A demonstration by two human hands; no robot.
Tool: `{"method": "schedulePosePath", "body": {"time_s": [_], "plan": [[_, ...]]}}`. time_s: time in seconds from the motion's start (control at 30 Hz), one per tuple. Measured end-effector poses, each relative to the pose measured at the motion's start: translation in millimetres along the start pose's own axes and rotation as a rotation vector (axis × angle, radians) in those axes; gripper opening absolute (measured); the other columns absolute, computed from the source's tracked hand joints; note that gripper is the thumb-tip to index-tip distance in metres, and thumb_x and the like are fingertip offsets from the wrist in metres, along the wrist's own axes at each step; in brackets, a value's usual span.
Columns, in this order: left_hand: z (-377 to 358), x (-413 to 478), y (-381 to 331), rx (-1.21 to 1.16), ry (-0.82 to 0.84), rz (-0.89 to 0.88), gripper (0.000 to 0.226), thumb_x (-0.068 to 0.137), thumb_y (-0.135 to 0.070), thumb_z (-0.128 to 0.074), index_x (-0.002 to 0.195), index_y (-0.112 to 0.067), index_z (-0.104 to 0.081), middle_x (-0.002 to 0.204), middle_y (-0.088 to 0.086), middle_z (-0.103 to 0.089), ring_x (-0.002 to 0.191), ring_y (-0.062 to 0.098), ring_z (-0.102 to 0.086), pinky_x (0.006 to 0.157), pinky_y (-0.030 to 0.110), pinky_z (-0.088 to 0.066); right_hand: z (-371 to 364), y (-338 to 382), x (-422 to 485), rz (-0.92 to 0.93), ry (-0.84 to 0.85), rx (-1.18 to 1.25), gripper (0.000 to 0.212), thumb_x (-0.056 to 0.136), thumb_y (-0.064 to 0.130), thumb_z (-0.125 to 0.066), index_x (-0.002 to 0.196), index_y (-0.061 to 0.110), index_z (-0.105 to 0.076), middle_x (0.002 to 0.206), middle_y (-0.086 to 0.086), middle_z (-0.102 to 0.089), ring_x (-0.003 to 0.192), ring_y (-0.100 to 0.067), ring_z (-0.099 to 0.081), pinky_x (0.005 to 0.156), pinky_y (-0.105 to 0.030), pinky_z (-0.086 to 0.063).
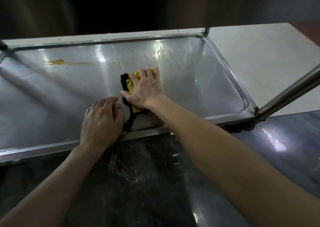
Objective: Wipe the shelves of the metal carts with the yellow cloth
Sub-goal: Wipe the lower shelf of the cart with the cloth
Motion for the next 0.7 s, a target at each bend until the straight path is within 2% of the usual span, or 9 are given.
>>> {"method": "schedulePosePath", "body": {"time_s": [0.1, 0.17, 0.23, 0.3, 0.37, 0.47, 0.53, 0.6, 0.7], "plan": [[-4.4, -12.8, 5.0, 0.099, -0.007, -0.071, 0.053, 0.107, -0.049, -0.038, 0.149, -0.019, -0.054, 0.157, 0.01, -0.053, 0.146, 0.031, -0.044, 0.123, 0.055, -0.031, -2.4, -68.1, -13.7, -0.076, -0.021, 0.075, 0.075, 0.099, 0.072, -0.036, 0.162, 0.03, -0.037, 0.175, -0.007, -0.021, 0.164, -0.026, -0.008, 0.131, -0.056, 0.007], [-12.5, -17.7, 3.1, 0.14, -0.002, -0.102, 0.056, 0.107, -0.052, -0.036, 0.151, -0.02, -0.051, 0.161, 0.009, -0.048, 0.15, 0.029, -0.039, 0.126, 0.052, -0.025, -5.8, -160.9, -37.7, -0.269, -0.048, 0.106, 0.075, 0.099, 0.072, -0.034, 0.162, 0.032, -0.036, 0.178, -0.003, -0.013, 0.165, -0.022, -0.001, 0.131, -0.053, 0.008], [-15.6, -17.8, 1.0, 0.169, -0.019, -0.103, 0.056, 0.106, -0.054, -0.037, 0.149, -0.021, -0.051, 0.159, 0.008, -0.048, 0.148, 0.029, -0.04, 0.125, 0.052, -0.026, -2.7, -258.6, -72.5, -0.475, -0.066, 0.058, 0.077, 0.098, 0.073, -0.029, 0.163, 0.031, -0.033, 0.18, -0.004, -0.005, 0.166, -0.022, 0.003, 0.131, -0.055, 0.008], [-16.1, -17.3, 0.4, 0.192, -0.036, -0.1, 0.053, 0.105, -0.054, -0.039, 0.145, -0.022, -0.052, 0.156, 0.007, -0.049, 0.144, 0.03, -0.043, 0.123, 0.052, -0.029, -0.8, -312.7, -99.2, -0.612, -0.061, 0.028, 0.081, 0.096, 0.073, -0.024, 0.165, 0.03, -0.03, 0.18, -0.009, -0.003, 0.166, -0.025, 0.003, 0.131, -0.057, 0.007], [-15.8, -18.1, 0.6, 0.198, -0.039, -0.098, 0.051, 0.104, -0.052, -0.04, 0.144, -0.022, -0.051, 0.155, 0.007, -0.049, 0.143, 0.031, -0.043, 0.123, 0.052, -0.029, -1.6, -294.1, -100.2, -0.597, -0.09, -0.015, 0.087, 0.094, 0.072, -0.018, 0.165, 0.025, -0.032, 0.177, -0.017, -0.014, 0.164, -0.031, -0.007, 0.131, -0.059, -0.001], [-14.1, -17.9, 3.0, 0.179, -0.044, -0.113, 0.047, 0.106, -0.044, -0.042, 0.146, -0.021, -0.051, 0.156, 0.008, -0.049, 0.145, 0.031, -0.043, 0.123, 0.053, -0.029, -10.7, -161.6, -69.8, -0.319, -0.152, 0.042, 0.084, 0.094, 0.071, -0.022, 0.164, 0.028, -0.038, 0.172, -0.017, -0.029, 0.161, -0.033, -0.019, 0.13, -0.058, -0.009], [-14.8, -16.1, 3.4, 0.182, -0.048, -0.111, 0.049, 0.104, -0.04, -0.04, 0.147, -0.019, -0.052, 0.157, 0.009, -0.05, 0.144, 0.032, -0.044, 0.122, 0.053, -0.031, -16.7, -51.0, -54.9, -0.059, -0.101, 0.081, 0.08, 0.097, 0.071, -0.026, 0.166, 0.031, -0.033, 0.176, -0.011, -0.022, 0.164, -0.028, -0.013, 0.132, -0.054, -0.004], [-15.6, -15.3, 3.6, 0.178, -0.057, -0.101, 0.051, 0.103, -0.039, -0.038, 0.146, -0.017, -0.053, 0.157, 0.01, -0.052, 0.142, 0.034, -0.047, 0.12, 0.054, -0.034, -18.7, 20.1, -55.2, 0.131, -0.032, 0.105, 0.075, 0.103, 0.065, -0.031, 0.169, 0.031, -0.027, 0.178, -0.009, -0.014, 0.165, -0.024, -0.007, 0.133, -0.049, 0.002], [-16.5, -16.1, 3.0, 0.169, -0.046, -0.099, 0.051, 0.103, -0.038, -0.036, 0.147, -0.017, -0.053, 0.158, 0.01, -0.051, 0.144, 0.034, -0.045, 0.122, 0.055, -0.033, -16.8, -14.0, -65.5, 0.147, -0.002, 0.105, 0.072, 0.104, 0.063, -0.034, 0.169, 0.034, -0.026, 0.18, 0.0, -0.01, 0.165, -0.017, -0.003, 0.133, -0.042, 0.006]]}}
Point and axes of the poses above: each hand's wrist, its own x-axis towards the middle knuckle, its own z-axis out of the back of the hand, y = z × x, the point moved 8 cm from there along x, towards the middle knuckle
